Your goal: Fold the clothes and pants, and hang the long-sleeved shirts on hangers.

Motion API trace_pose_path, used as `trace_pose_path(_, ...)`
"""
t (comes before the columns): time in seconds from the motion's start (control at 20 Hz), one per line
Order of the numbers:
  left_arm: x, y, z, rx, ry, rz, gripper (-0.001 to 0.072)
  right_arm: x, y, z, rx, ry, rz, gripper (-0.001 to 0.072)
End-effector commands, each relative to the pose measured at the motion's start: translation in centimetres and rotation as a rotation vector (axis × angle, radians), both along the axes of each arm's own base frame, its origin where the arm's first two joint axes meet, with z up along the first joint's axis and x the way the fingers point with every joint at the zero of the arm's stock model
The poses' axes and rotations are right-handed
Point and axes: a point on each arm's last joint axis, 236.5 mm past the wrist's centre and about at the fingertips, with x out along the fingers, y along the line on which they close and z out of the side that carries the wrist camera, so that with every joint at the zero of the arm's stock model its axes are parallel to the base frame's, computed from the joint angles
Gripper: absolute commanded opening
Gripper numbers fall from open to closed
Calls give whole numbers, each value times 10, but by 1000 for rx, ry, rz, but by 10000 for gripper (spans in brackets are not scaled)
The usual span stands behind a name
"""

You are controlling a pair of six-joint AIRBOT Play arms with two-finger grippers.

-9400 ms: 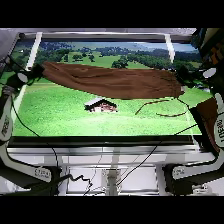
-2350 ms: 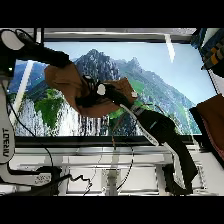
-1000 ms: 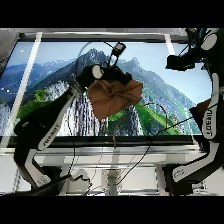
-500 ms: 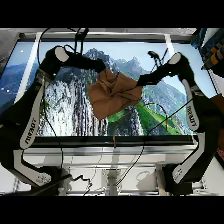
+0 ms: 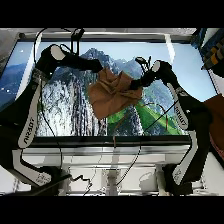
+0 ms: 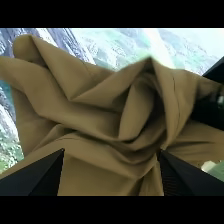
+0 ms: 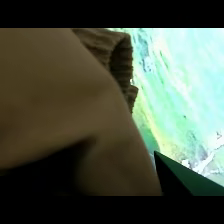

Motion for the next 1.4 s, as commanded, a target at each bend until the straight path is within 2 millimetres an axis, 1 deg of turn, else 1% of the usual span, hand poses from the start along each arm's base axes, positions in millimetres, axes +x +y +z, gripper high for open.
trace_pose_path(0.0,-3,0,-2,4,13,-6,639,-3,-12,-12,46,74,-90,676)
trace_pose_path(0.1,-3,0,-2,4,13,-6,639,-9,-12,-3,146,131,-124,598)
trace_pose_path(0.15,-3,0,-2,4,13,-6,639,-14,-14,0,192,167,-140,585)
trace_pose_path(0.2,-3,0,-2,2,13,-6,639,-20,-17,-2,218,208,-148,581)
trace_pose_path(0.25,-3,0,-1,-1,14,-6,639,-28,-19,-8,239,261,-160,521)
trace_pose_path(0.3,-3,0,-1,-1,14,-6,639,-37,-20,-13,259,321,-180,445)
trace_pose_path(0.35,-3,0,-1,-1,14,-6,639,-47,-17,-17,277,375,-177,378)
trace_pose_path(0.4,-3,0,-1,-1,14,-6,639,-50,-20,-19,273,389,-175,379)
trace_pose_path(0.5,-3,0,-1,0,14,-6,639,-45,-26,-21,246,364,-183,380)
trace_pose_path(0.6,-3,0,-1,0,14,-6,639,-30,-40,-22,203,296,-206,395)
trace_pose_path(0.7,-3,0,-1,0,14,-6,638,-13,-45,-6,208,231,-215,395)
trace_pose_path(0.8,-3,0,-1,0,13,-6,639,5,-57,19,223,179,-263,531)
trace_pose_path(0.85,-3,0,-1,0,13,-6,639,11,-65,30,229,164,-289,554)
trace_pose_path(0.9,-3,0,-1,0,14,-6,639,13,-72,36,237,166,-317,556)
trace_pose_path(0.95,-3,0,-1,0,14,-6,639,11,-77,37,253,183,-338,608)
trace_pose_path(1.0,-3,0,-1,0,13,-6,639,7,-82,33,265,217,-369,664)
trace_pose_path(1.05,-3,0,-1,0,13,-6,639,1,-85,27,269,253,-389,686)
trace_pose_path(1.1,-3,0,-1,0,14,-6,639,-7,-87,17,268,291,-393,685)
trace_pose_path(1.15,-3,0,-1,0,14,-6,639,-14,-87,7,270,327,-395,686)
trace_pose_path(1.2,-3,0,-1,0,13,-6,639,-19,-81,-1,289,364,-393,685)
trace_pose_path(1.25,-3,0,-1,0,13,-6,638,-22,-69,-6,336,401,-387,685)
trace_pose_path(1.35,-3,0,-1,0,14,-6,639,-20,-39,-10,468,454,-380,685)
